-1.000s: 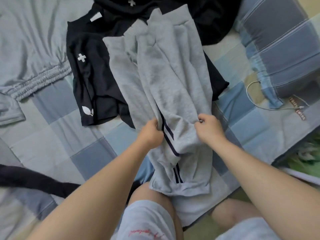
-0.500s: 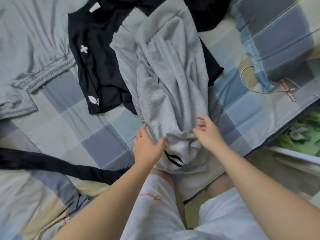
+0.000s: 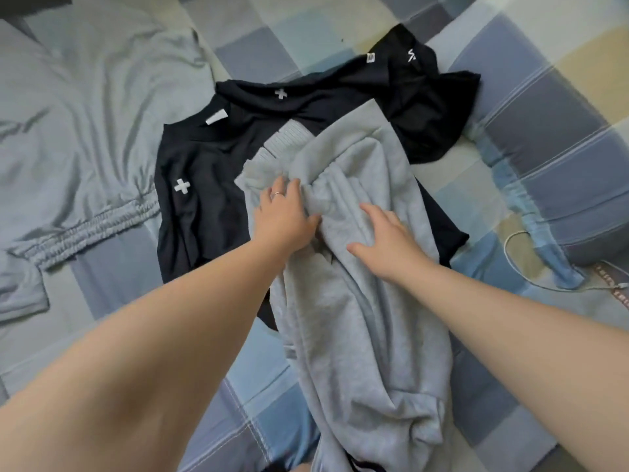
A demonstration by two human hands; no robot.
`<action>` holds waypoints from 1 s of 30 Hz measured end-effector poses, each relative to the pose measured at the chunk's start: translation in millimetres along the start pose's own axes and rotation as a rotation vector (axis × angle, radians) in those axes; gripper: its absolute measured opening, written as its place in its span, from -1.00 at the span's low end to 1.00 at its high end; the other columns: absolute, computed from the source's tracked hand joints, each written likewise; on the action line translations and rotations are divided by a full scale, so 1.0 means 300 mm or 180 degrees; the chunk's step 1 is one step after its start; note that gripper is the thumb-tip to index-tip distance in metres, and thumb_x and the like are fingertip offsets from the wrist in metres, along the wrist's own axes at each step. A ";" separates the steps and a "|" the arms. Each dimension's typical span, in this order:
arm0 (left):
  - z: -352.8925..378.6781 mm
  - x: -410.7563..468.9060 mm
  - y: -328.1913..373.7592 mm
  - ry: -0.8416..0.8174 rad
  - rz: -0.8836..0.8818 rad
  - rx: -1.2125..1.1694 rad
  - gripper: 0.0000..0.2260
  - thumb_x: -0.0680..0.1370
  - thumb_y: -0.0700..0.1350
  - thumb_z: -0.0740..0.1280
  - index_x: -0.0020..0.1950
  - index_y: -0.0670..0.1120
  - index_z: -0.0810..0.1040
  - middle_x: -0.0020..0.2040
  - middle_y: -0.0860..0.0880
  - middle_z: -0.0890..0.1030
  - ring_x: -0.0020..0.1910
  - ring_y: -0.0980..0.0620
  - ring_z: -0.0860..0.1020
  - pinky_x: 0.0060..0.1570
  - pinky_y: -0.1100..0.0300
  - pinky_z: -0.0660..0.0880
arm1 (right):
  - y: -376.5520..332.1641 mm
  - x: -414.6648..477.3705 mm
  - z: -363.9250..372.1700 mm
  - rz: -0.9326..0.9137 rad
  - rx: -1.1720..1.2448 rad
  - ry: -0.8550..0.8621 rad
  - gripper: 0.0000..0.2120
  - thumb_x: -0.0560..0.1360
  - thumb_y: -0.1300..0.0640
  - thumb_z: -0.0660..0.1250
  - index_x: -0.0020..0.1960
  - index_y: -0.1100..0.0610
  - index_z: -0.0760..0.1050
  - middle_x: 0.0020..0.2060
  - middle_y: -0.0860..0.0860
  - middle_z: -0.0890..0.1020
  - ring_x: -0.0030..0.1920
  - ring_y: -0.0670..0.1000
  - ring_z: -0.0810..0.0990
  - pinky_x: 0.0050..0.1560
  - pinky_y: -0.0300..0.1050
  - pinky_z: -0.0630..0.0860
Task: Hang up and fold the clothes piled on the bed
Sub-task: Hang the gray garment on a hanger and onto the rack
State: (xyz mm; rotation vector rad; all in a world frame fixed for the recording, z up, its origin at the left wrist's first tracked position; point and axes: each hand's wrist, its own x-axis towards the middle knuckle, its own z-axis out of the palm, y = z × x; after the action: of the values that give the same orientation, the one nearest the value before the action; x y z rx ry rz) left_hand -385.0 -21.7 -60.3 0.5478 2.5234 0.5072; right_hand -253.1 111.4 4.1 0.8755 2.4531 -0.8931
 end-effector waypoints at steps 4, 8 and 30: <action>-0.022 0.146 -0.046 0.0168 -0.0112 0.0329 -0.47 0.58 0.07 0.29 0.49 -0.05 0.22 0.58 -0.07 0.16 0.52 -0.17 0.15 0.35 -0.13 0.27 | -0.023 0.074 0.016 0.0371 -0.0381 -0.0022 -0.38 0.54 0.01 0.41 0.50 0.05 0.22 0.34 0.16 0.44 0.19 0.18 0.49 0.06 -0.03 0.45; -0.022 0.228 -0.066 -0.0110 -0.0182 0.0123 -0.48 0.54 -0.04 0.23 0.49 0.06 0.22 0.48 -0.02 0.34 0.47 -0.13 0.26 0.36 -0.11 0.23 | 0.014 0.096 0.055 0.0309 -0.0347 0.0180 -0.67 0.59 0.16 0.30 0.34 0.11 0.39 0.13 0.11 0.56 -0.10 0.05 0.43 -0.18 -0.13 0.37; 0.172 -0.672 0.196 -0.0826 -0.0600 -0.1985 -0.20 0.52 -0.07 0.46 0.62 0.00 0.06 0.49 -0.02 0.34 0.41 0.02 0.37 0.22 0.28 0.32 | 0.362 -0.447 0.079 0.0571 0.1447 -0.0364 -0.78 0.56 0.26 0.31 0.06 -0.04 0.55 -0.34 -0.11 0.69 -0.39 -0.13 0.63 -0.17 -0.12 0.55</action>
State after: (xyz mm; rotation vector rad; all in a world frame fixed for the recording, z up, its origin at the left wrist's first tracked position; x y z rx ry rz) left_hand -180.9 -53.6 3.7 0.1249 1.9951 1.0205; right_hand -79.3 104.1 11.4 1.1362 2.0652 -1.4173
